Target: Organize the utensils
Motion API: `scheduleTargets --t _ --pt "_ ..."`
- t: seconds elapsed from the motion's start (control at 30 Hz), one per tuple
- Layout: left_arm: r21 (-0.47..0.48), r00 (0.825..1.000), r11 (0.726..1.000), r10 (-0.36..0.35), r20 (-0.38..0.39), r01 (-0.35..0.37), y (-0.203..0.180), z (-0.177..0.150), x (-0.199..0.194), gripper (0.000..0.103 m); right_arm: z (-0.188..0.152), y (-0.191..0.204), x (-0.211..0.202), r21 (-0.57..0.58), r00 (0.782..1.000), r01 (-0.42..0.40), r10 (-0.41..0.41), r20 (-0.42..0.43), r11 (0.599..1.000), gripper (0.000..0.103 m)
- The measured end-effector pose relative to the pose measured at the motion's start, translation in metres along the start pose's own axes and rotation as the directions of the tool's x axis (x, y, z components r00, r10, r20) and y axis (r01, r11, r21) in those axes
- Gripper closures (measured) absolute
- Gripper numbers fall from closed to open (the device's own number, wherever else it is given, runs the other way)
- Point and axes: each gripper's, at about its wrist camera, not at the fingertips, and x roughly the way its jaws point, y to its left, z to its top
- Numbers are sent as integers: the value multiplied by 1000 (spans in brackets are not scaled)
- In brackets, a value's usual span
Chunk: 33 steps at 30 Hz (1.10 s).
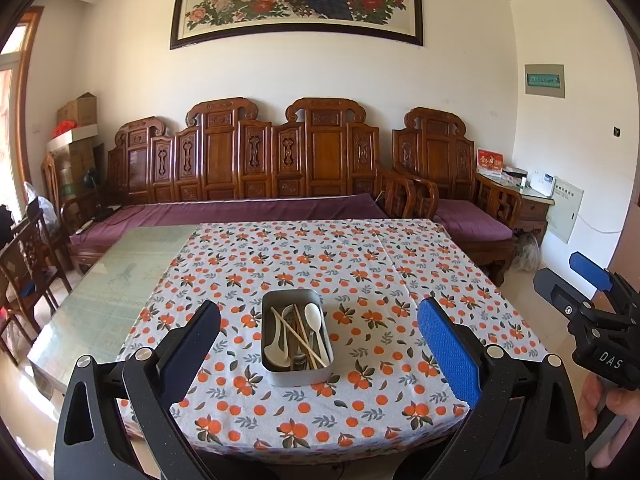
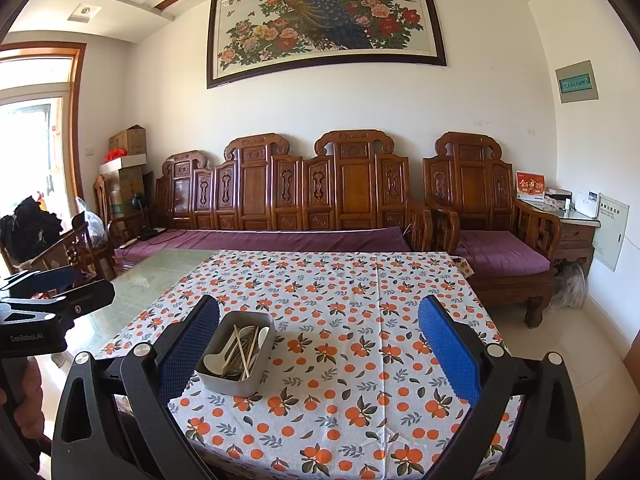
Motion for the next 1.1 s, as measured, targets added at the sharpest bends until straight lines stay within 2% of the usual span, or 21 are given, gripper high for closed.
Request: scheduleTargets --t 1.1 --pt "1 1000 1000 5 20 -5 -4 0 -5 8 -5 0 2 3 1000 3 -3 -3 1000 3"
